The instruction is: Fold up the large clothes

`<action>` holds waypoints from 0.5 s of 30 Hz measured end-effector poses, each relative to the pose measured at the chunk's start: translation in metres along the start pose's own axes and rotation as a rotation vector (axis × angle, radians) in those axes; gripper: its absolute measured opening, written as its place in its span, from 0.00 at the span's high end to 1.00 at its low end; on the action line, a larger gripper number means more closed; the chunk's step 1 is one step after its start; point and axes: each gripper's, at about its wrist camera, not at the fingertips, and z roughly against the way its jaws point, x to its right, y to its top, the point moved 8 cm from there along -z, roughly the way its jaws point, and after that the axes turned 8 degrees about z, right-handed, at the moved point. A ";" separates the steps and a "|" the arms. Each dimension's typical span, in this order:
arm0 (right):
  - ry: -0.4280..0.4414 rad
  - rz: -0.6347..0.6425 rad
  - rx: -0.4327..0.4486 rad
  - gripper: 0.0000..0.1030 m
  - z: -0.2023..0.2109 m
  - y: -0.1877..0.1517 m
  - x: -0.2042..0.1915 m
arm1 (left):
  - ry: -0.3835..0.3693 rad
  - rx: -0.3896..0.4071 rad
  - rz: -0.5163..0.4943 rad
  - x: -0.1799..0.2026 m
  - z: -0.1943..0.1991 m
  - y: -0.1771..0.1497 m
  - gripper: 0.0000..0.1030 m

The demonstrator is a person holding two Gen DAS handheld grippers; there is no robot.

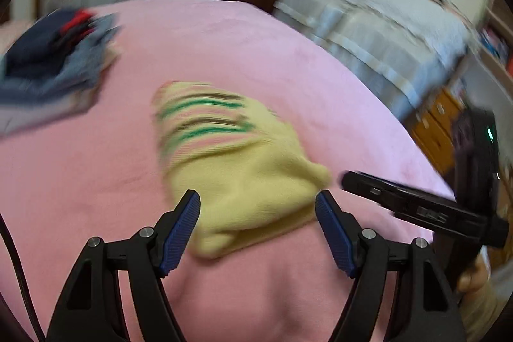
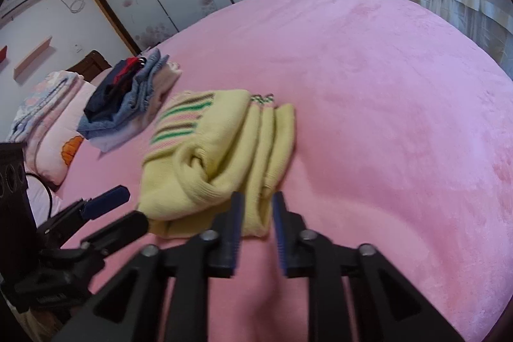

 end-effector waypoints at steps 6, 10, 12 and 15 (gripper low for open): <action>0.101 -0.065 -0.023 0.50 -0.014 0.014 -0.021 | 0.083 -0.056 0.207 -0.067 -0.011 0.003 0.29; 0.112 -0.075 -0.059 0.50 -0.030 0.019 -0.028 | 0.108 -0.077 0.248 -0.082 -0.021 -0.002 0.29; 0.114 -0.071 -0.072 0.50 -0.036 0.023 -0.031 | 0.110 -0.087 0.254 -0.085 -0.028 -0.002 0.29; 0.107 -0.054 -0.095 0.50 -0.046 0.027 -0.035 | 0.105 -0.104 0.262 -0.086 -0.039 -0.002 0.29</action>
